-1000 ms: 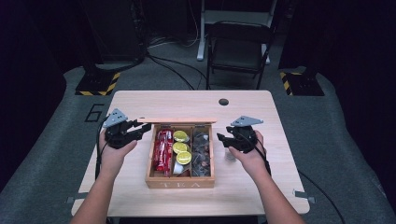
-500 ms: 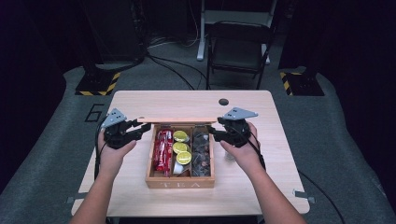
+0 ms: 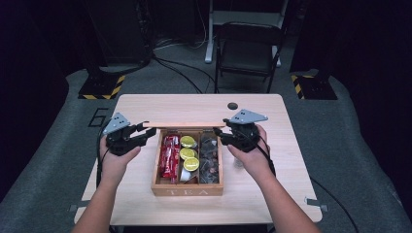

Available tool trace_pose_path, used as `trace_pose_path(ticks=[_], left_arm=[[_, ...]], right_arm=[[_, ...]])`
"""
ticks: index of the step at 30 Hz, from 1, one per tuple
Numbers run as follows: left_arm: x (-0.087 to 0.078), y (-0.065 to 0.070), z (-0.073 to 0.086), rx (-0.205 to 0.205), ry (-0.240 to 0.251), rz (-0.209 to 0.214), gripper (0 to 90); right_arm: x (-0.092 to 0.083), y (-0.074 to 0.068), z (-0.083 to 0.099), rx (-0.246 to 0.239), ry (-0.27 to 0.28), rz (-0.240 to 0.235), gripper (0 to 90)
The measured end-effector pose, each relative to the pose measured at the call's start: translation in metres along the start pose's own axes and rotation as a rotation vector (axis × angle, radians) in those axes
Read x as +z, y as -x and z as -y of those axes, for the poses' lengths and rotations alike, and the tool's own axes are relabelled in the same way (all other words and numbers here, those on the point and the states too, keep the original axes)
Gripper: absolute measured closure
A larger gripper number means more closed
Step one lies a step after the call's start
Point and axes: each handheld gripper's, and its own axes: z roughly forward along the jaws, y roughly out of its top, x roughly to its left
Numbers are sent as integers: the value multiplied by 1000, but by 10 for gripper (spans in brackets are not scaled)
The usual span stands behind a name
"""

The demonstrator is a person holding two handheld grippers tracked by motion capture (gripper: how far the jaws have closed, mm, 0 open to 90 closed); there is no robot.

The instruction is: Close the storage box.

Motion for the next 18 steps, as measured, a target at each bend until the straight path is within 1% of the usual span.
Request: trace_pose_path(ticks=[6, 11, 15, 18], left_arm=[[-2, 1, -1, 0, 0, 1, 588], [-7, 3, -3, 4, 1, 4, 587], [-10, 6, -3, -3, 12, 2, 586], [-11, 7, -3, -9, 7, 5, 584]], right_arm=[[-1, 1, -1, 13, 2, -7, 549], [-2, 2, -1, 11, 1, -12, 549], [-3, 2, -1, 9, -3, -19, 547], [-3, 1, -1, 8, -8, -22, 545]])
